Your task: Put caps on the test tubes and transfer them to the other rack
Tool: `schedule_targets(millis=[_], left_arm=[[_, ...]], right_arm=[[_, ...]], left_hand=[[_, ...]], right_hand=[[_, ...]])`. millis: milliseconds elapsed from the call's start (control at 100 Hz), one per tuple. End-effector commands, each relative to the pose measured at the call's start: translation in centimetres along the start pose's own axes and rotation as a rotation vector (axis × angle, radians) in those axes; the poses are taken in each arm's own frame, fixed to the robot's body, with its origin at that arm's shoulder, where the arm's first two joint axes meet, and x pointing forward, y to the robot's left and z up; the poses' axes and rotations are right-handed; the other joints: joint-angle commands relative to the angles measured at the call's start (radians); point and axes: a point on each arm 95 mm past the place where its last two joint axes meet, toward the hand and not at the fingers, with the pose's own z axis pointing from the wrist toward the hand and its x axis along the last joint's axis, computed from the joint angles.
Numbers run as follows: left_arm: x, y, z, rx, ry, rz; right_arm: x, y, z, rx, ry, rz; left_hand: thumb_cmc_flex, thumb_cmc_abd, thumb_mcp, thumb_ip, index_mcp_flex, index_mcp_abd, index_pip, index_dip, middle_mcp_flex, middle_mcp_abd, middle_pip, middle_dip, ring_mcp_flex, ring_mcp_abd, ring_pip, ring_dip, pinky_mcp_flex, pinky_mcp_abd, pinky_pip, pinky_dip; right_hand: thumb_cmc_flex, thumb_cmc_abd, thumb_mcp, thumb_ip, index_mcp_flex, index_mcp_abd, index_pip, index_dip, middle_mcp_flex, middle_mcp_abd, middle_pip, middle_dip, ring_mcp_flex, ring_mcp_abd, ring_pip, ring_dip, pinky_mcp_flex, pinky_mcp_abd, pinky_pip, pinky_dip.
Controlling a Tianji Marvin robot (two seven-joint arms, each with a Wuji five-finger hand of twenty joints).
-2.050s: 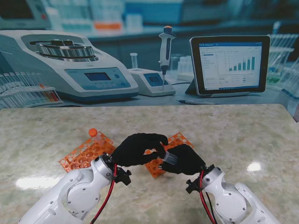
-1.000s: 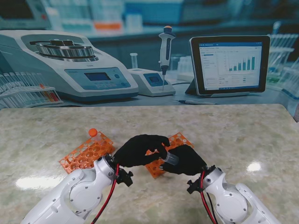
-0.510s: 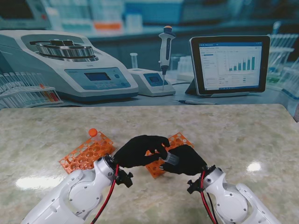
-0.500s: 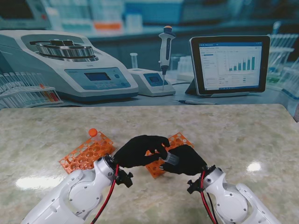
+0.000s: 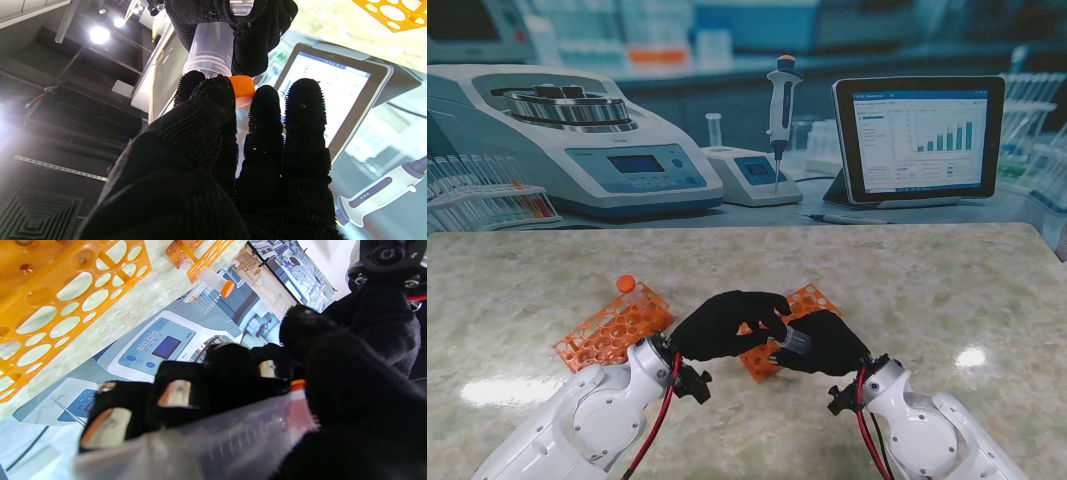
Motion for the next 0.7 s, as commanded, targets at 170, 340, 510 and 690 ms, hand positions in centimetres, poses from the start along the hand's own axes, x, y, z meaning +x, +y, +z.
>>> schedule_targets(millis=[170,340,510,690], left_arm=[[0.38,0.54,0.14,-0.01,0.014,-0.014],[0.43,0.65,0.17,0.001,0.018,-0.028],[0.46,0.76,0.27,0.015,0.018,-0.046],[0.5,0.84,0.46,0.028,0.021,-0.053]], right_arm=[[0.16,-0.24,0.01,0.001,-0.001,0.006],[0.16,-0.23,0.02,0.0,-0.001,0.007],[0.17,-0.26,0.07,0.002,-0.001,0.008],[0.15,-0.27,0.1,0.002,-0.002,0.008]], left_hand=[[0.108,0.04,0.039,0.063,-0.062,-0.051,-0.183,-0.107,0.019,0.015,0.061,-0.005,0.041,-0.076,-0.008,0.003,0.016,-0.033,-0.025,0.005],[0.108,0.041,0.038,0.065,-0.077,-0.052,-0.224,-0.142,0.016,0.018,0.059,-0.011,0.042,-0.076,-0.008,0.002,0.017,-0.034,-0.029,0.003],[0.108,0.04,0.039,0.064,-0.081,-0.05,-0.247,-0.165,0.016,0.022,0.06,-0.013,0.043,-0.075,-0.007,0.002,0.017,-0.033,-0.029,0.002],[0.108,0.038,0.043,0.063,-0.075,-0.052,-0.22,-0.158,0.017,0.016,0.065,-0.007,0.043,-0.072,-0.007,0.001,0.016,-0.027,-0.03,0.002]], right_hand=[[0.049,0.022,-0.005,-0.023,0.015,-0.029,0.057,0.027,0.04,-0.003,0.002,0.014,0.037,-0.091,0.211,0.073,0.08,-0.086,0.286,0.03],[0.049,0.023,-0.005,-0.023,0.015,-0.029,0.057,0.027,0.04,-0.003,0.002,0.014,0.037,-0.091,0.211,0.073,0.08,-0.086,0.286,0.03],[0.05,0.023,-0.005,-0.023,0.015,-0.029,0.057,0.027,0.04,-0.003,0.002,0.014,0.037,-0.091,0.211,0.073,0.08,-0.086,0.286,0.03],[0.049,0.023,-0.005,-0.023,0.015,-0.029,0.057,0.027,0.04,-0.003,0.002,0.014,0.037,-0.091,0.211,0.073,0.08,-0.086,0.286,0.03]])
